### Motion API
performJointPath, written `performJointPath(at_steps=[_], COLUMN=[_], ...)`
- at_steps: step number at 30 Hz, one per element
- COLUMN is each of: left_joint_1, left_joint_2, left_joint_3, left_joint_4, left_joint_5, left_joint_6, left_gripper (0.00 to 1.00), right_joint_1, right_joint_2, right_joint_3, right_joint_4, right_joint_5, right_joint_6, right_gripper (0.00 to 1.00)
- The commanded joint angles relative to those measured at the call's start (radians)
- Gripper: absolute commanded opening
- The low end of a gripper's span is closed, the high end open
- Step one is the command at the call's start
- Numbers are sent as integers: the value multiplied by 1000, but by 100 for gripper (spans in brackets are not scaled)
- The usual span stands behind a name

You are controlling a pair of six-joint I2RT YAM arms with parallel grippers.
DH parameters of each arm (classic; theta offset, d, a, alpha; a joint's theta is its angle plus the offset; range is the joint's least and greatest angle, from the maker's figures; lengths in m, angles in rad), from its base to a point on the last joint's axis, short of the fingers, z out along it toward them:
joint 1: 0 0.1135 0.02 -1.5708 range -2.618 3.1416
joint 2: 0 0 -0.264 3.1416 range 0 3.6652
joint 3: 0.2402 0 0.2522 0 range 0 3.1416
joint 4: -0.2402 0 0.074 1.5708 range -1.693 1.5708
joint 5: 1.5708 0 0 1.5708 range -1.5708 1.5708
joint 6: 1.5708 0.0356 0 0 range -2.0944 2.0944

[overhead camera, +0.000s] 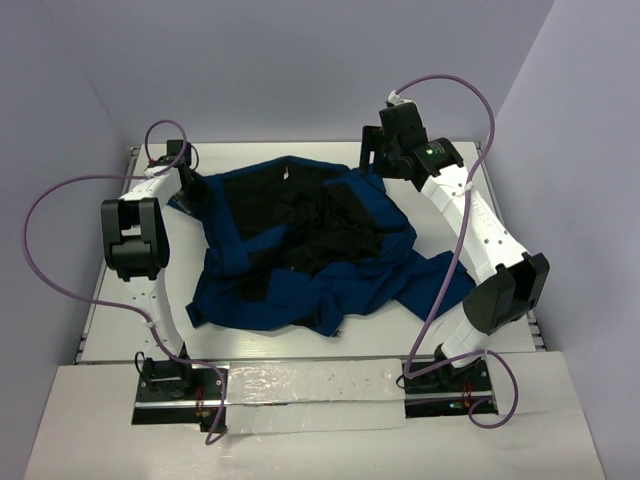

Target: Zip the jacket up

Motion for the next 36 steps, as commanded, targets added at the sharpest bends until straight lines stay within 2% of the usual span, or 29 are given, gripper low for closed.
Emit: performJointPath(at_steps=[1, 4, 7, 8, 15, 23, 29, 36], left_joint_1=[2, 1, 0, 0, -6, -115, -313, -547], left_joint_2=[4, -4, -7, -14, -163, -300, -313, -270], left_joint_3=[-5, -6, 10, 18, 23, 40, 91, 83], left_joint_4=[25, 31, 20, 12, 28, 71, 63, 96], left_joint_5=[24, 39, 57, 59, 114, 283, 340, 380], left_joint_6=[8, 11, 21, 24, 66, 138, 161, 110], left_gripper=[44, 30, 5, 1, 0, 0, 0, 0], right_joint_1=[4, 7, 7, 7, 9, 9, 7, -41], right_joint_2=[8, 12, 3, 1, -14, -41, -79, -148], right_joint_3=[54, 62, 55, 54, 43, 9, -42, -177], right_joint_4=[-7, -11, -4, -3, 2, 22, 52, 111], right_joint_5=[6, 12, 18, 19, 17, -8, -52, -129], right_joint_6=[-7, -6, -5, -3, 4, 27, 33, 76], right_gripper=[81, 81, 81, 81, 81, 81, 81, 81])
